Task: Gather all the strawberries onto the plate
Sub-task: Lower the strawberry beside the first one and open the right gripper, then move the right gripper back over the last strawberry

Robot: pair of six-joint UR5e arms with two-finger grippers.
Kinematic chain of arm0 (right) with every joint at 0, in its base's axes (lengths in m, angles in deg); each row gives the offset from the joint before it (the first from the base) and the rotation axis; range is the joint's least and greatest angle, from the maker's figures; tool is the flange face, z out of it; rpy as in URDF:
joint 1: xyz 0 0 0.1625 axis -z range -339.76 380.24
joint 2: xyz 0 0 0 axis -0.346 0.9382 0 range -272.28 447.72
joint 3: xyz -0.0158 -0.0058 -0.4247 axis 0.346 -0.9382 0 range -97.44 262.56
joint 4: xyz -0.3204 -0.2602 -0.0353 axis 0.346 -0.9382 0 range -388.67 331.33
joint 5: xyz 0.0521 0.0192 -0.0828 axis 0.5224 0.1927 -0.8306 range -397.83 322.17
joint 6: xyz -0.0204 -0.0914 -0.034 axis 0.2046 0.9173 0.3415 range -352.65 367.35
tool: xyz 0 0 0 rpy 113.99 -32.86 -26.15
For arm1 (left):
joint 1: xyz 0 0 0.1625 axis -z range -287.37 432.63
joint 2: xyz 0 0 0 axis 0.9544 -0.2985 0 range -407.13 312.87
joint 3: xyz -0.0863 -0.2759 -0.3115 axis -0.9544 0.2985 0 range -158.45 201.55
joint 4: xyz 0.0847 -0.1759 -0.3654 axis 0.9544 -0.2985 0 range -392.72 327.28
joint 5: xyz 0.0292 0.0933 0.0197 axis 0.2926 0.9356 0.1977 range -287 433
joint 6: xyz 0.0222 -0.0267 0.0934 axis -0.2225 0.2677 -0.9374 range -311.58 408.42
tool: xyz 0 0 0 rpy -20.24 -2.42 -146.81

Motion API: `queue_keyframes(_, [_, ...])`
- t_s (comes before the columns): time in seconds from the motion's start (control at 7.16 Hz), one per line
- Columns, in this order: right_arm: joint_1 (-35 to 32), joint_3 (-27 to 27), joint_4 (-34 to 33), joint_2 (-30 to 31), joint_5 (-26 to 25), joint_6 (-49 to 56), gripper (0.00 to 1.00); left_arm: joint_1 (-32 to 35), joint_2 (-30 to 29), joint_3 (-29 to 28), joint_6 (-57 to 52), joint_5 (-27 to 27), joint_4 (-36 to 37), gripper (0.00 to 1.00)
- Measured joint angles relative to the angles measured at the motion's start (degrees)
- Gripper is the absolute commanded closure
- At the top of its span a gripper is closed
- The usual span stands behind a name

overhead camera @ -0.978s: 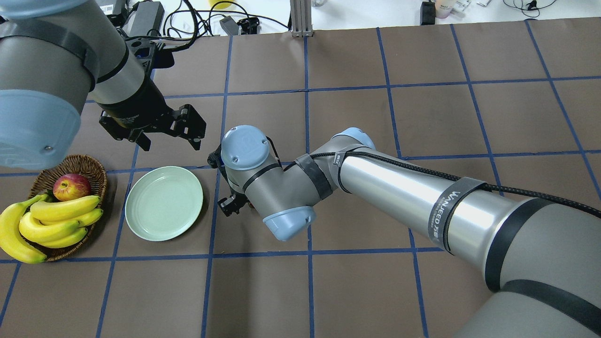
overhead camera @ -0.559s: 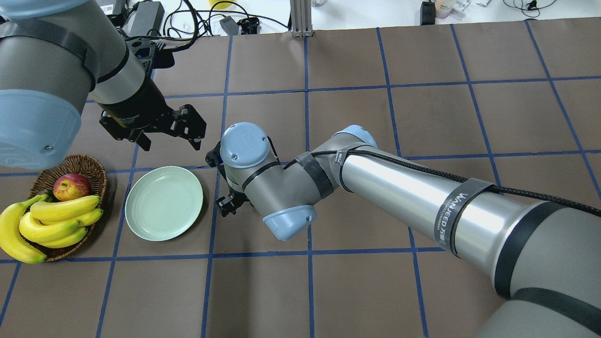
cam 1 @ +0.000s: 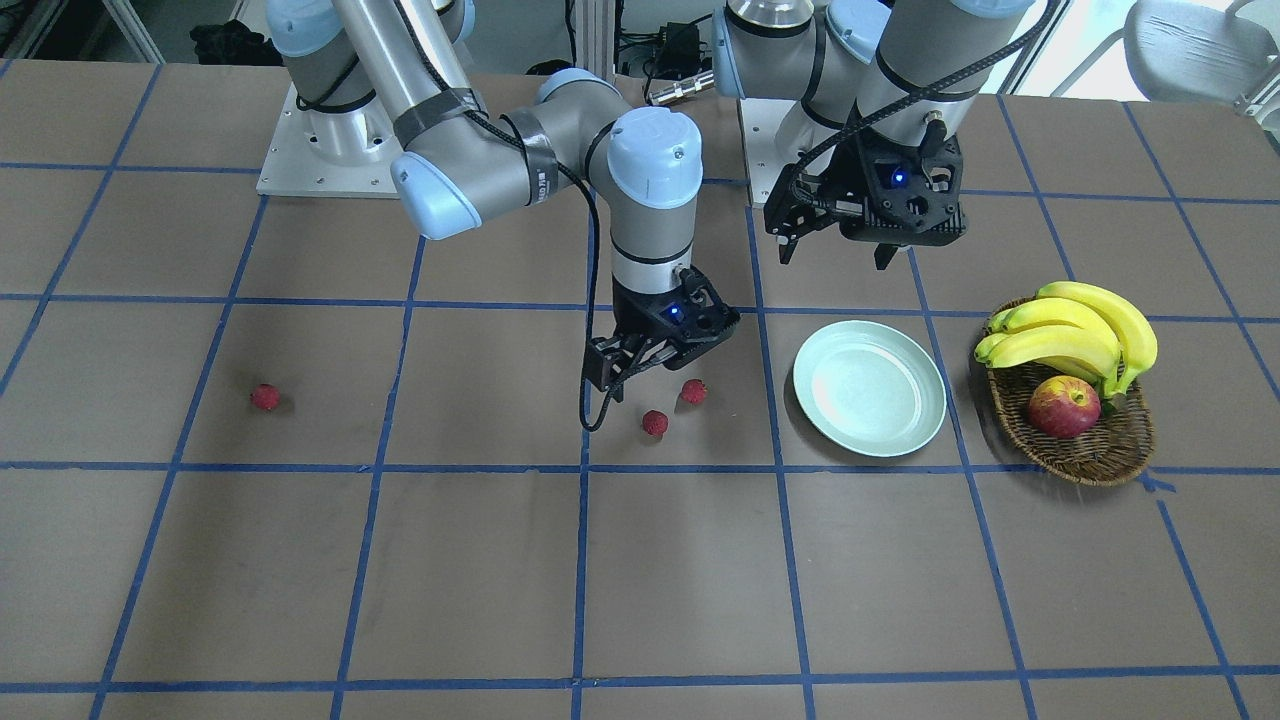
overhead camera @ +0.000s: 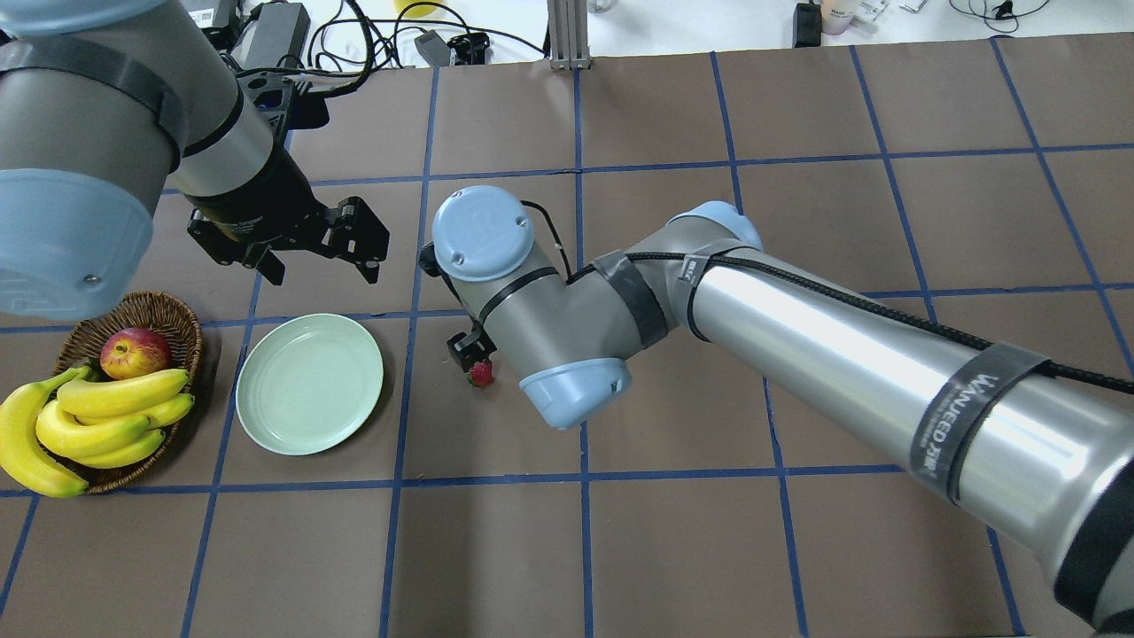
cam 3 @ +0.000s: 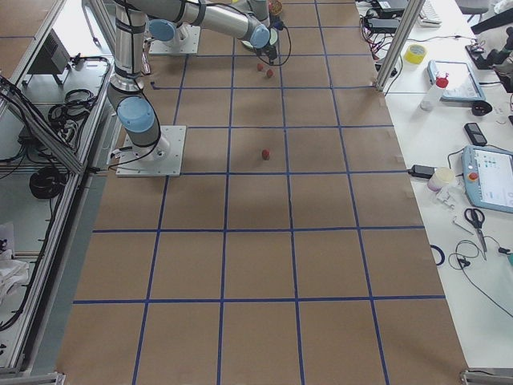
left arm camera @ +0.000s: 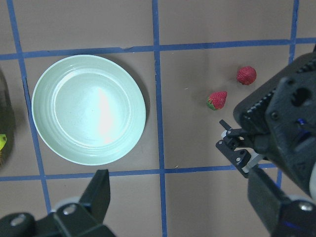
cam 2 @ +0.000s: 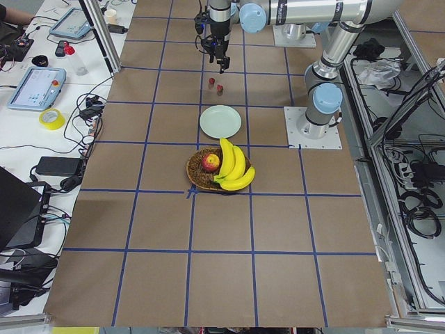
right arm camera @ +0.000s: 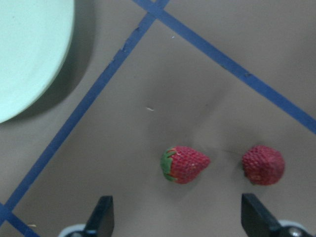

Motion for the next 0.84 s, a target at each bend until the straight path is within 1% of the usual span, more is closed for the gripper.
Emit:
queue_keyframes(0.14, [4.4, 0.4, 2.2, 1.4, -0.6, 2.7, 0.05, 0.0, 0.0, 0.0, -0.1, 0.0, 0.0, 0.0])
queue_keyframes(0.42, [14.3, 2.3, 6.0, 4.4, -0.5, 4.3, 0.05, 0.0, 0.0, 0.0, -0.2, 0.1, -0.1, 0.0])
queue_keyframes(0.7, [23.7, 6.3, 6.7, 6.9, -0.5, 8.6, 0.05, 0.0, 0.0, 0.3, -0.2, 0.1, 0.0, 0.0])
queue_keyframes(0.84, [28.4, 8.2, 6.9, 7.7, -0.5, 10.1, 0.09, 0.0, 0.1, 0.9, -0.3, 0.0, 0.1, 0.0])
